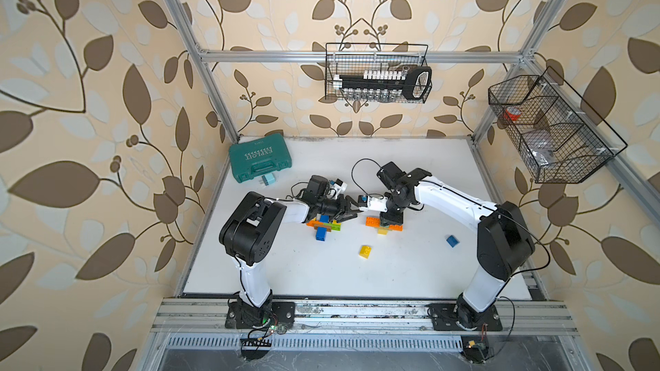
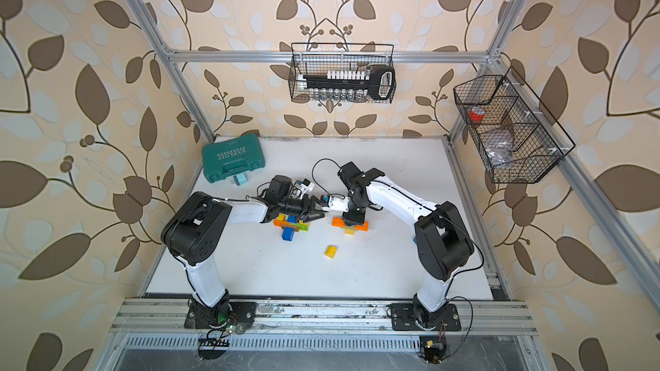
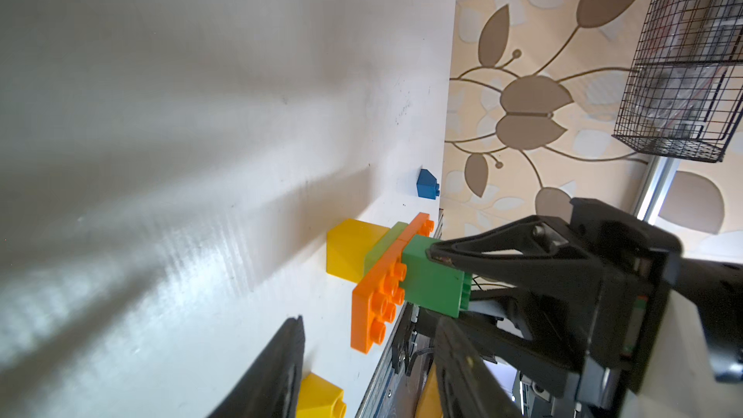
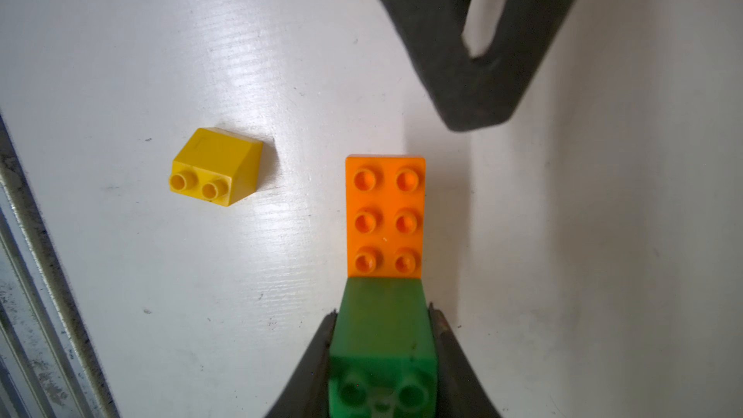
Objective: Assemble a fork with lego
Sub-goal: Assemble the lego brick with the lego brick.
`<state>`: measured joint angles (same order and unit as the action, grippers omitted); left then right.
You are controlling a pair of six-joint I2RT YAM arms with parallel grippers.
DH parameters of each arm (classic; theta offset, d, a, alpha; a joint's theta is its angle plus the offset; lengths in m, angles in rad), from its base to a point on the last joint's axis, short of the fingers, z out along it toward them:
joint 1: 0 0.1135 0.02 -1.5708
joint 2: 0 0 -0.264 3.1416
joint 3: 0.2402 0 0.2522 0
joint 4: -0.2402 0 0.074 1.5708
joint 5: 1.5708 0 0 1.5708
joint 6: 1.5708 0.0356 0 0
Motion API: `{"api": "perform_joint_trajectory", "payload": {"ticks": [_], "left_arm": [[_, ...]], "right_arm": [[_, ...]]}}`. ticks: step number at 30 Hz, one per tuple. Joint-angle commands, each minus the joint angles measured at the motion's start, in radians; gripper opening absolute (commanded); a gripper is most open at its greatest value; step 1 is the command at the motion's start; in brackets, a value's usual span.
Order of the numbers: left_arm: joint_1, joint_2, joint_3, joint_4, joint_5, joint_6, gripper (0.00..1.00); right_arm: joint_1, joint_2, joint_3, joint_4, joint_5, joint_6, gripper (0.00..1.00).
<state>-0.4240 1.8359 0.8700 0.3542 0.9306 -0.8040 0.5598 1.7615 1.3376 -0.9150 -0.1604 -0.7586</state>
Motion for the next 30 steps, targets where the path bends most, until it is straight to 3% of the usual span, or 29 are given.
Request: {"api": "perform_joint_trajectory", "payload": {"ticks": [1,12,22,23,24,25,30], "left_arm": [[-0.002,-0.046,-0.006,-0.014,-0.003,0.040,0.55],[-0.001,-0.057,-0.012,-0.003,-0.009,0.037,0.54],[0.000,-0.076,0.006,-0.064,-0.030,0.087,0.56],[0.000,-0.079,0.014,-0.078,-0.032,0.100,0.56],[0.001,-0.082,0.021,-0.095,-0.035,0.111,0.56],[0.001,-0.085,0.029,-0.116,-0.040,0.129,0.56],[0.001,-0.102,0.062,-0.173,-0.062,0.171,0.56]], "right_arm": [[0.009,0.062,-0.023,-0.064,-0.085,0.042,0.34],[0.005,0.035,-0.002,-0.066,-0.054,0.061,0.46],[-0.032,-0.081,0.006,-0.053,-0.071,0.111,0.54],[-0.040,-0.102,0.002,-0.052,-0.076,0.120,0.57],[-0.045,-0.121,-0.006,-0.045,-0.074,0.132,0.67],[-0.051,-0.143,-0.017,-0.031,-0.060,0.147,0.99],[-0.084,-0.257,-0.103,0.104,0.077,0.324,1.00]]}}
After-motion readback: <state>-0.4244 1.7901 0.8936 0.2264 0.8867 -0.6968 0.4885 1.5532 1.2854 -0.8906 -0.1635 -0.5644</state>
